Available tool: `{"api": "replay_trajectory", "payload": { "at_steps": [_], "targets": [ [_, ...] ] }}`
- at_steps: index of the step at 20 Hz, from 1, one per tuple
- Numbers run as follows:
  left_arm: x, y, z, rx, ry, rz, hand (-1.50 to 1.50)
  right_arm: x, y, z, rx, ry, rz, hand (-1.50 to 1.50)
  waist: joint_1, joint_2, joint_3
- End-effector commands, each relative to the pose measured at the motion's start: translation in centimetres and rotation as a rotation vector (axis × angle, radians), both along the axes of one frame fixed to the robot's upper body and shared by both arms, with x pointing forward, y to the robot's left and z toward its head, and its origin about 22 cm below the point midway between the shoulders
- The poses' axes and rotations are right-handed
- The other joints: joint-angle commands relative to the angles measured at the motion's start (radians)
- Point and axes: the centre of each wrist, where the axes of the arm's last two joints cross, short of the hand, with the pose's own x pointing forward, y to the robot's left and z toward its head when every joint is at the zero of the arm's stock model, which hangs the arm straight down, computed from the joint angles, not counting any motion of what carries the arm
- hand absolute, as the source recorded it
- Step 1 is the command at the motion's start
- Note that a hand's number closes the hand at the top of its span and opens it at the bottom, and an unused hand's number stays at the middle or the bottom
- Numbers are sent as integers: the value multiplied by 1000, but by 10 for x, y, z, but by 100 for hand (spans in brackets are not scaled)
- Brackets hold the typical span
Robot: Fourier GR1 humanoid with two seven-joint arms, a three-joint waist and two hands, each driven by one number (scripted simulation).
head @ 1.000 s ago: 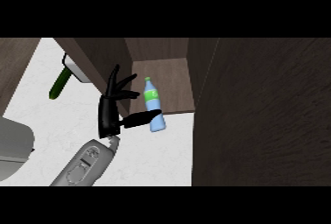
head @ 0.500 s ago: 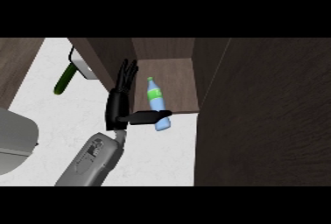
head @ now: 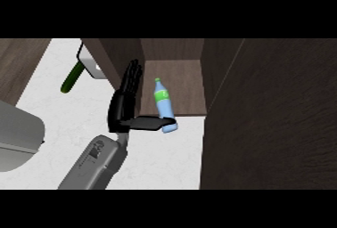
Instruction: Pick up the bottled water, place it into the cabinet and close the cabinet
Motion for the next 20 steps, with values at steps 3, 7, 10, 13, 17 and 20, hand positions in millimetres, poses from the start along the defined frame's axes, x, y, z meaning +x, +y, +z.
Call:
{"api": "replay_trajectory", "payload": {
  "at_steps": [3, 7, 10, 13, 17, 20],
  "targets": [
    [6, 22, 38, -28, -85, 0, -150, -8, -3, 11, 0, -6, -5, -150, 12, -2, 2],
    [-26, 38, 29, -87, -69, -18, -150, -14, -5, -1, -5, 18, -6, -150, 14, -3, 2],
    [-53, 21, 51, -117, -72, -38, -150, -11, 9, 6, -11, 13, -5, -150, 21, -4, 2],
    [-75, 24, 49, -137, -77, -45, -150, -8, -1, 16, 16, 10, -1, -150, 18, -3, 2],
    [-104, 22, 68, -170, -90, -89, -150, -11, -2, 11, -7, -7, -7, -150, 17, -4, 2],
    [-118, 8, 57, -190, -71, -130, -150, -9, 16, 28, -63, -10, 18, -150, 15, -2, 2]
  ]
}}
